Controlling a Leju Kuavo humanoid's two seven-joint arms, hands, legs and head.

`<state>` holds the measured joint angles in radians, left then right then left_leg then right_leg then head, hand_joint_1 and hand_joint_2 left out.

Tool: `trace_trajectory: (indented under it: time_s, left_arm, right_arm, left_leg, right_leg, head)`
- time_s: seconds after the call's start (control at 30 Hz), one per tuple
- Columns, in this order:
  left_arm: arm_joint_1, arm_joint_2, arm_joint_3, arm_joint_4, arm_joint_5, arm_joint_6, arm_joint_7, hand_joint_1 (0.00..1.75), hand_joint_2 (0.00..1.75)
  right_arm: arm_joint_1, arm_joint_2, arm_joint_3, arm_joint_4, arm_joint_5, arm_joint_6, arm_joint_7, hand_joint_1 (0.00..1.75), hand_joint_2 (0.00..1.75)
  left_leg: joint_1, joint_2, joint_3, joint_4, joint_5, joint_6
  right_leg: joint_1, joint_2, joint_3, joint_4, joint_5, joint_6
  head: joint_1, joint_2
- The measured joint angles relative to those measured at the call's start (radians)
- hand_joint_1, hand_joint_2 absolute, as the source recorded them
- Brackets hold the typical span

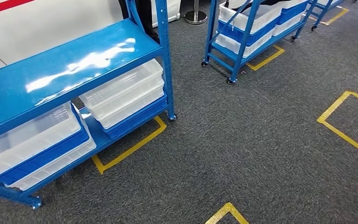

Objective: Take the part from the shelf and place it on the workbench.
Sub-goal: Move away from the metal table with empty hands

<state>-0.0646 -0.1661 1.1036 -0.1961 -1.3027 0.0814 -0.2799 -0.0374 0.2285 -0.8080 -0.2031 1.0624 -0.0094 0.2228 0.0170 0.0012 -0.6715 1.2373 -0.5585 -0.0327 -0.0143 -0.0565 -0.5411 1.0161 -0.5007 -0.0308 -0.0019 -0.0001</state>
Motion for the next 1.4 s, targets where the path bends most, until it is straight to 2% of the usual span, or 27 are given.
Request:
trace_trajectory:
  time_s: [0.03, 0.1, 0.13, 0.2, 0.23, 0.3, 0.37, 0.4, 0.43, 0.47, 0.5, 0.57, 0.6, 0.67, 0.73, 0.8, 0.87, 0.93, 0.97, 1.0, 1.07, 1.1, 1.17, 1.23, 1.3, 1.33, 1.4]
  left_arm:
    - [0.001, 0.002, 0.0, 0.0, 0.0, 0.0, 0.001, 0.0, 0.0]
    - [-0.002, 0.004, 0.0, 0.0, 0.0, 0.0, 0.001, 0.0, 0.0]
    - [-0.003, 0.005, 0.0, 0.0, 0.0, 0.0, 0.001, 0.0, 0.0]
    - [-0.002, 0.006, 0.0, 0.0, 0.0, 0.0, 0.001, 0.0, 0.0]
    - [0.001, 0.006, 0.0, 0.0, 0.0, 0.0, 0.002, 0.0, 0.0]
    - [0.001, 0.006, -0.001, 0.0, -0.002, 0.0, 0.003, 0.0, 0.0]
    - [-0.003, 0.006, -0.002, 0.0, -0.005, 0.0, 0.006, 0.0, 0.0]
    - [-0.005, 0.007, -0.003, 0.0, -0.007, 0.0, 0.007, 0.0, 0.0]
    - [-0.005, 0.007, -0.004, 0.0, -0.009, 0.0, 0.009, 0.0, 0.0]
    - [-0.005, 0.007, -0.005, 0.0, -0.01, 0.001, 0.012, 0.0, 0.0]
    - [-0.004, 0.007, -0.005, 0.0, -0.01, 0.002, 0.016, 0.0, 0.0]
    - [-0.005, 0.007, -0.005, 0.0, -0.011, 0.004, 0.024, 0.0, 0.0]
    - [-0.006, 0.007, -0.005, 0.0, -0.012, 0.003, 0.028, 0.0, 0.0]
    - [-0.007, 0.007, -0.006, 0.0, -0.013, 0.002, 0.034, 0.0, 0.0]
    - [-0.004, 0.007, -0.006, 0.0, -0.014, 0.002, 0.038, 0.0, 0.0]
    - [-0.002, 0.007, -0.006, 0.0, -0.015, 0.002, 0.042, 0.0, 0.0]
    - [-0.005, 0.007, -0.006, 0.0, -0.019, 0.001, 0.046, 0.0, 0.0]
    - [-0.008, 0.007, -0.006, 0.0, -0.022, -0.005, 0.049, 0.0, 0.0]
    - [-0.008, 0.009, -0.006, 0.0, -0.023, -0.009, 0.051, 0.0, 0.0]
    - [-0.007, 0.011, -0.006, 0.0, -0.023, -0.013, 0.051, 0.0, 0.0]
    - [-0.005, 0.015, -0.006, 0.0, -0.024, -0.017, 0.052, 0.0, 0.0]
    - [-0.006, 0.017, -0.006, 0.0, -0.024, -0.017, 0.052, 0.0, 0.0]
    - [-0.007, 0.018, -0.006, 0.0, -0.024, -0.017, 0.052, 0.0, 0.0]
    - [-0.005, 0.019, -0.006, 0.0, -0.024, -0.017, 0.052, 0.0, 0.0]
    - [-0.003, 0.019, -0.006, 0.0, -0.024, -0.017, 0.052, 0.0, 0.0]
    - [-0.004, 0.019, -0.007, 0.0, -0.024, -0.017, 0.052, 0.0, 0.0]
    - [-0.005, 0.02, -0.007, 0.0, -0.024, -0.017, 0.052, 0.0, 0.0]
  right_arm:
    - [-0.001, 0.0, 0.0, 0.0, 0.0, 0.001, 0.0, 0.0, 0.0]
    - [-0.001, 0.0, 0.0, 0.0, 0.0, 0.002, 0.0, 0.0, 0.0]
    - [-0.002, 0.0, 0.0, 0.0, 0.0, 0.002, 0.0, 0.0, 0.0]
    - [-0.006, 0.0, 0.0, 0.0, 0.0, 0.002, 0.0, 0.0, 0.0]
    - [-0.008, 0.0, 0.0, 0.0, 0.0, 0.003, 0.0, 0.0, 0.0]
    - [-0.01, 0.0, 0.0, 0.0, 0.002, 0.003, 0.0, 0.0, 0.0]
    - [-0.007, 0.0, 0.0, 0.0, 0.003, 0.004, -0.001, 0.0, 0.0]
    - [-0.006, 0.0, 0.0, 0.0, 0.003, 0.005, -0.001, 0.0, 0.0]
    - [-0.005, 0.0, 0.0, 0.0, 0.003, 0.005, -0.001, 0.0, 0.0]
    - [-0.004, 0.0, 0.0, 0.0, 0.005, 0.005, -0.001, 0.0, 0.0]
    - [-0.004, 0.0, 0.0, 0.0, 0.007, 0.005, -0.001, 0.0, 0.0]
    - [-0.001, -0.002, 0.0, 0.0, 0.014, 0.006, -0.001, 0.0, 0.0]
    - [-0.001, -0.003, 0.0, 0.0, 0.016, 0.005, -0.002, 0.0, 0.0]
    - [-0.001, -0.005, -0.001, 0.0, 0.013, -0.002, -0.005, 0.0, 0.0]
    - [-0.006, -0.004, -0.003, 0.0, 0.008, -0.013, -0.01, 0.0, 0.0]
    - [-0.006, -0.003, -0.006, 0.0, 0.007, -0.022, -0.015, 0.0, 0.0]
    - [-0.003, -0.004, -0.008, -0.001, 0.011, -0.025, -0.018, 0.0, 0.0]
    - [-0.001, -0.004, -0.008, -0.001, 0.016, -0.023, -0.019, 0.0, 0.0]
    - [0.0, -0.004, -0.008, -0.001, 0.019, -0.021, -0.019, 0.0, 0.0]
    - [0.0, -0.005, -0.008, -0.001, 0.02, -0.019, -0.02, 0.0, 0.0]
    - [0.0, -0.005, -0.008, 0.0, 0.021, -0.015, -0.02, 0.0, 0.0]
    - [-0.001, -0.005, -0.009, 0.0, 0.021, -0.014, -0.02, 0.0, 0.0]
    - [-0.002, -0.005, -0.009, 0.0, 0.022, -0.012, -0.021, 0.0, 0.0]
    - [-0.004, -0.005, -0.009, 0.0, 0.022, -0.013, -0.021, 0.0, 0.0]
    - [-0.005, -0.005, -0.009, 0.0, 0.022, -0.013, -0.021, 0.0, 0.0]
    - [-0.005, -0.006, -0.009, 0.0, 0.022, -0.013, -0.021, 0.0, 0.0]
    - [-0.006, -0.007, -0.009, 0.0, 0.023, -0.013, -0.021, 0.0, 0.0]
  left_leg:
    - [0.0, 0.014, 0.039, -0.07, 0.035, 0.002]
    - [-0.005, 0.048, 0.103, -0.192, 0.077, 0.011]
    - [-0.009, 0.058, 0.117, -0.22, 0.083, 0.018]
    - [-0.011, 0.045, 0.118, -0.228, 0.083, 0.03]
    - [-0.009, 0.036, 0.12, -0.232, 0.086, 0.036]
    - [-0.004, 0.018, 0.124, -0.241, 0.092, 0.05]
    - [-0.003, -0.001, 0.125, -0.243, 0.096, 0.058]
    - [-0.004, -0.012, 0.124, -0.242, 0.096, 0.06]
    - [-0.004, -0.024, 0.124, -0.242, 0.096, 0.061]
    - [-0.005, -0.038, 0.125, -0.241, 0.096, 0.061]
    - [-0.005, -0.052, 0.127, -0.24, 0.095, 0.06]
    - [-0.006, -0.079, 0.127, -0.236, 0.093, 0.056]
    - [-0.007, -0.091, 0.125, -0.233, 0.091, 0.052]
    - [-0.006, -0.11, 0.117, -0.229, 0.092, 0.041]
    - [-0.003, -0.119, 0.113, -0.23, 0.092, 0.028]
    - [-0.004, -0.079, 0.097, -0.197, 0.07, 0.018]
    - [-0.004, -0.024, 0.044, -0.088, 0.015, 0.011]
    - [-0.002, -0.009, -0.018, 0.032, -0.028, 0.005]
    - [-0.001, -0.008, -0.029, 0.052, -0.023, 0.004]
    - [-0.001, -0.007, -0.019, 0.031, 0.0, 0.004]
    - [-0.001, -0.003, 0.047, -0.098, 0.069, 0.011]
    - [-0.004, 0.001, 0.08, -0.162, 0.088, 0.017]
    - [-0.01, 0.006, 0.113, -0.226, 0.088, 0.029]
    - [-0.011, 0.003, 0.124, -0.237, 0.081, 0.043]
    - [-0.007, 0.0, 0.148, -0.247, 0.077, 0.057]
    - [-0.007, -0.001, 0.16, -0.251, 0.073, 0.063]
    - [-0.008, -0.002, 0.174, -0.253, 0.059, 0.07]
  right_leg:
    - [0.0, -0.011, 0.002, 0.002, -0.003, 0.003]
    - [0.005, -0.031, 0.007, 0.006, -0.011, 0.013]
    - [0.007, -0.04, 0.009, 0.008, -0.013, 0.018]
    - [0.009, -0.056, 0.015, 0.005, -0.015, 0.028]
    - [0.007, -0.051, 0.019, 0.007, -0.018, 0.034]
    - [0.004, -0.007, 0.005, 0.049, -0.051, 0.043]
    - [0.001, 0.042, -0.052, 0.169, -0.116, 0.046]
    - [0.001, 0.049, -0.085, 0.233, -0.141, 0.047]
    - [0.001, 0.052, -0.11, 0.277, -0.149, 0.048]
    - [0.0, 0.053, -0.117, 0.281, -0.133, 0.047]
    - [0.0, 0.055, -0.106, 0.248, -0.1, 0.045]
    - [-0.001, 0.09, -0.054, 0.117, -0.022, 0.038]
    - [-0.001, 0.109, -0.033, 0.063, -0.001, 0.034]
    - [0.001, 0.131, -0.019, 0.021, 0.005, 0.029]
    - [0.001, 0.115, -0.016, 0.013, 0.008, 0.022]
    - [-0.004, 0.098, -0.01, 0.002, 0.011, 0.009]
    - [-0.004, 0.08, -0.005, -0.004, 0.008, 0.0]
    - [-0.002, 0.064, -0.002, -0.003, 0.001, -0.001]
    - [-0.001, 0.058, 0.001, -0.002, -0.003, 0.0]
    - [-0.001, 0.054, 0.006, -0.002, -0.007, 0.002]
    - [0.0, 0.047, 0.019, -0.001, -0.017, 0.008]
    - [0.001, 0.044, 0.025, 0.0, -0.022, 0.012]
    - [0.003, 0.04, 0.032, 0.0, -0.026, 0.024]
    - [0.003, 0.039, 0.039, 0.005, -0.023, 0.035]
    - [0.001, 0.042, 0.03, 0.047, -0.029, 0.042]
    - [0.0, 0.045, 0.007, 0.092, -0.042, 0.045]
    - [0.0, 0.05, -0.076, 0.215, -0.084, 0.051]
  head:
    - [0.0, 0.0]
    - [0.001, 0.0]
    - [0.001, 0.0]
    - [0.002, 0.0]
    - [0.002, 0.0]
    - [0.002, 0.0]
    - [0.002, 0.0]
    - [0.002, 0.0]
    - [0.002, 0.0]
    - [0.002, 0.0]
    - [0.002, 0.0]
    - [0.002, 0.0]
    - [0.002, 0.0]
    - [0.002, 0.0]
    - [0.002, 0.0]
    - [0.0, 0.0]
    - [-0.002, 0.0]
    - [-0.002, 0.0]
    - [-0.002, 0.0]
    - [-0.002, 0.0]
    - [-0.002, 0.0]
    - [-0.002, 0.0]
    - [-0.002, 0.0]
    - [-0.002, 0.0]
    - [0.0, 0.0]
    - [0.001, 0.0]
    - [0.002, 0.0]
